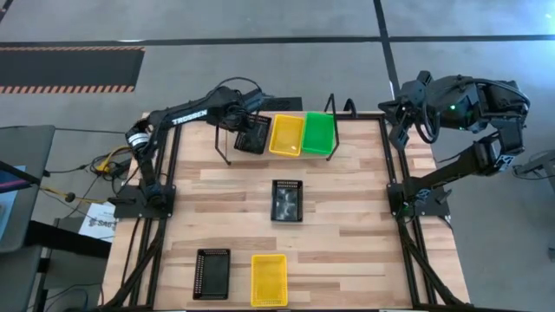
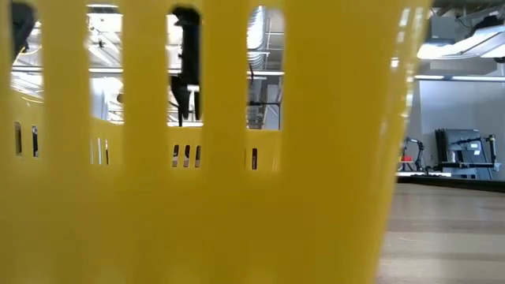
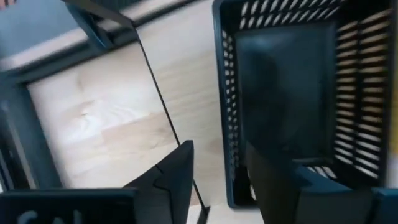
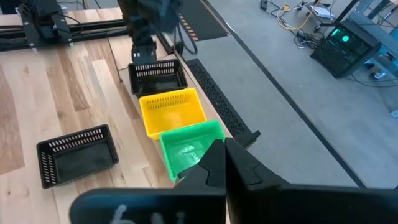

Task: Stack baskets on shelf by color
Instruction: Put the top black bin on the shelf, then stack the bottom black bin on the black bin on the shelf

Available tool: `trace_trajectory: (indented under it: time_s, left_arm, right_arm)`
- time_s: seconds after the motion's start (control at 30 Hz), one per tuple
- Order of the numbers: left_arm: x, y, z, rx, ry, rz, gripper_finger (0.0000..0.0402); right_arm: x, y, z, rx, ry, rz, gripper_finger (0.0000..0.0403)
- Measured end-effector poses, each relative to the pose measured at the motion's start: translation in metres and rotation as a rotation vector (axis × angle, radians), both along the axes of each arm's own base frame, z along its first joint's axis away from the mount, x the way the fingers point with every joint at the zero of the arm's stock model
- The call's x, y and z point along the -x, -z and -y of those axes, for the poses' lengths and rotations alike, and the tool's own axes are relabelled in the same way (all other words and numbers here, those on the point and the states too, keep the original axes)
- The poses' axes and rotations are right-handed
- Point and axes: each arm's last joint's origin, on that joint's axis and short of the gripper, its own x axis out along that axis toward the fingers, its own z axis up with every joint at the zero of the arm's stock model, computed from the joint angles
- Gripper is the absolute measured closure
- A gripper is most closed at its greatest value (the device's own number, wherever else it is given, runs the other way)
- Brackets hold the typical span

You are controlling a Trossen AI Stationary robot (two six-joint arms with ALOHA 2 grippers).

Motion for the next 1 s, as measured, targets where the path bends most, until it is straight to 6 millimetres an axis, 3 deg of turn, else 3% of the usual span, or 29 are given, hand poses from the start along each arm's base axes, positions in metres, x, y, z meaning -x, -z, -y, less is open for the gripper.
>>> trace_trajectory:
  time_s: [0.2, 0.37, 0.5, 0.73, 0.9, 1.0]
  left_arm:
    - [0.019, -0.061, 0.047, -0.16, 0.021, 0.15, 0.0254]
    - [0.045, -0.112, 0.117, -0.309, 0.052, 0.344, 0.0253]
    - [0.067, -0.131, 0.179, -0.336, 0.056, 0.502, 0.0253]
    - [0.091, -0.117, 0.264, -0.265, -0.027, 0.561, 0.026]
    - [0.09, -0.085, 0.305, -0.155, -0.067, 0.522, 0.0268]
    - [0.091, -0.054, 0.321, -0.067, -0.086, 0.362, 0.0273]
  right_arm:
    - [0.0, 0.0, 0.0, 0.013, -0.01, -0.01, 0.0395]
    - [0.0, 0.0, 0.0, 0.013, -0.011, -0.011, 0.0395]
    - [0.0, 0.0, 0.0, 0.015, -0.012, -0.012, 0.0395]
    - [0.0, 0.0, 0.0, 0.016, -0.01, -0.011, 0.0395]
    - [0.0, 0.0, 0.0, 0.005, 0.001, -0.001, 0.0395]
    - [0.0, 0.0, 0.0, -0.01, 0.013, 0.01, 0.0395]
